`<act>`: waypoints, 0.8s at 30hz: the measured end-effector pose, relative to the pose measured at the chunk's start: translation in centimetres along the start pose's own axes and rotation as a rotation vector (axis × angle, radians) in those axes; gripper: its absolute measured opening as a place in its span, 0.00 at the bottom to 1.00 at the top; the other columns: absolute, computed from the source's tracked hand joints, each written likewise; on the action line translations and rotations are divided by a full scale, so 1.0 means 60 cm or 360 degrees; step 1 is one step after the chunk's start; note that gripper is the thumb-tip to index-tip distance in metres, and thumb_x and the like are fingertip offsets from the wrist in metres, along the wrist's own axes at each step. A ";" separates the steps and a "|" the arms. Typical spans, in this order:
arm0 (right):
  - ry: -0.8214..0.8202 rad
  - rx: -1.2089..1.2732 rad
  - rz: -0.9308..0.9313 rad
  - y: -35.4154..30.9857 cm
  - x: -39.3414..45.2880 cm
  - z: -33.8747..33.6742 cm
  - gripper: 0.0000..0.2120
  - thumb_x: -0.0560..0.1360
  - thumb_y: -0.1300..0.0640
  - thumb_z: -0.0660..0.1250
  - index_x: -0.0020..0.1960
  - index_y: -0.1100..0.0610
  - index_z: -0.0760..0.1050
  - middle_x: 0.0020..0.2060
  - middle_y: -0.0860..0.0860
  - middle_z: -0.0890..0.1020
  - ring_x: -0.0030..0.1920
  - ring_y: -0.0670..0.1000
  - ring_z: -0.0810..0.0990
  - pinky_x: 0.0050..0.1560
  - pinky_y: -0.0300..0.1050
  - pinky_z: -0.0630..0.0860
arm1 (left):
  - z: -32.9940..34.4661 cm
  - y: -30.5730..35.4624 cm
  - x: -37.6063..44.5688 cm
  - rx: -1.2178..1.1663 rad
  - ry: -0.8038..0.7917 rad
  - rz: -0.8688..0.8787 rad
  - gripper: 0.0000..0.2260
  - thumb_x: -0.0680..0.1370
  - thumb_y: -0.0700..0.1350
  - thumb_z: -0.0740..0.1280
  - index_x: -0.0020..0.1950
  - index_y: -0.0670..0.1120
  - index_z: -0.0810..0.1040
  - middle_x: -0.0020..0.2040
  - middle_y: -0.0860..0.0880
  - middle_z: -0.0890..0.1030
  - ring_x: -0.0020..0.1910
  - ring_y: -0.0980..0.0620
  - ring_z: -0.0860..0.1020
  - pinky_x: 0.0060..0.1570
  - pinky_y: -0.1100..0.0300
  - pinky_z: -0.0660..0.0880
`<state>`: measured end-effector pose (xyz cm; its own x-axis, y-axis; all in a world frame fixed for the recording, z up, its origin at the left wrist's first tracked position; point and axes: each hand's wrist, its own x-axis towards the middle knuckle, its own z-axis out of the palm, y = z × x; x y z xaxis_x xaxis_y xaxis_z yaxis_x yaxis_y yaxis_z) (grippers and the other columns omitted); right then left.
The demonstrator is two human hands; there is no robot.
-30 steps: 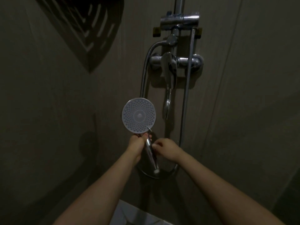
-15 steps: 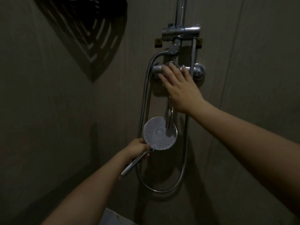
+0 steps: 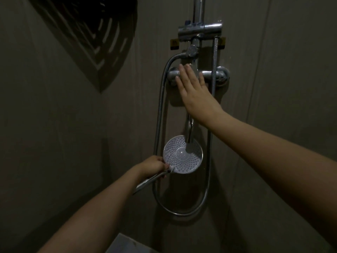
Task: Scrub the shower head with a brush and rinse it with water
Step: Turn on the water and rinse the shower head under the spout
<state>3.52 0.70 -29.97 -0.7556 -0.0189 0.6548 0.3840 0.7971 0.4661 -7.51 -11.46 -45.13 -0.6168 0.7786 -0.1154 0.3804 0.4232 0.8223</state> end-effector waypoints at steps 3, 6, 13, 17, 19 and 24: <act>-0.0008 0.0005 -0.0005 -0.002 -0.001 -0.005 0.29 0.79 0.64 0.50 0.76 0.63 0.41 0.76 0.61 0.39 0.76 0.60 0.36 0.71 0.57 0.36 | 0.008 -0.005 0.004 0.0048 -0.0045 0.0004 0.10 0.80 0.40 0.59 0.39 0.42 0.75 0.32 0.45 0.77 0.25 0.55 0.74 0.23 0.67 0.71; -0.0027 0.0011 0.0006 -0.002 -0.001 -0.009 0.29 0.79 0.63 0.50 0.76 0.63 0.40 0.76 0.61 0.39 0.76 0.60 0.36 0.73 0.58 0.39 | 0.015 -0.009 0.006 0.0085 -0.0098 0.0002 0.09 0.79 0.40 0.59 0.40 0.42 0.76 0.32 0.46 0.77 0.26 0.54 0.74 0.25 0.65 0.71; -0.0070 0.0023 0.0013 -0.003 0.002 -0.021 0.29 0.80 0.63 0.50 0.76 0.64 0.40 0.76 0.61 0.39 0.76 0.61 0.37 0.74 0.58 0.41 | 0.023 -0.014 0.000 0.0133 -0.0179 -0.0031 0.10 0.79 0.40 0.59 0.39 0.44 0.75 0.31 0.46 0.76 0.26 0.52 0.73 0.25 0.61 0.71; -0.0112 0.0033 0.0007 -0.001 0.002 -0.030 0.30 0.80 0.63 0.51 0.76 0.64 0.39 0.76 0.61 0.39 0.76 0.60 0.36 0.74 0.57 0.41 | 0.021 -0.013 -0.006 0.0149 -0.0185 -0.0030 0.10 0.78 0.40 0.59 0.38 0.44 0.75 0.30 0.46 0.76 0.24 0.53 0.73 0.24 0.63 0.70; -0.0157 -0.0017 0.0010 -0.001 0.000 -0.033 0.30 0.80 0.62 0.51 0.76 0.63 0.39 0.76 0.61 0.38 0.76 0.60 0.36 0.74 0.57 0.41 | 0.019 -0.012 -0.008 0.0142 -0.0182 -0.0022 0.10 0.78 0.40 0.59 0.38 0.45 0.75 0.29 0.47 0.76 0.23 0.54 0.72 0.24 0.64 0.69; 0.0035 0.0177 0.0042 -0.015 -0.017 -0.018 0.36 0.74 0.63 0.60 0.76 0.61 0.46 0.76 0.61 0.44 0.76 0.60 0.41 0.74 0.60 0.45 | 0.022 -0.016 -0.007 0.0168 -0.0171 0.0012 0.11 0.77 0.41 0.61 0.35 0.46 0.76 0.32 0.47 0.77 0.26 0.54 0.74 0.28 0.62 0.72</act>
<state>4.51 -0.67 -30.40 -0.7336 -0.0094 0.6795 0.3413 0.8595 0.3804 -6.72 -11.59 -46.60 -0.5384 0.8247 -0.1733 0.4585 0.4593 0.7608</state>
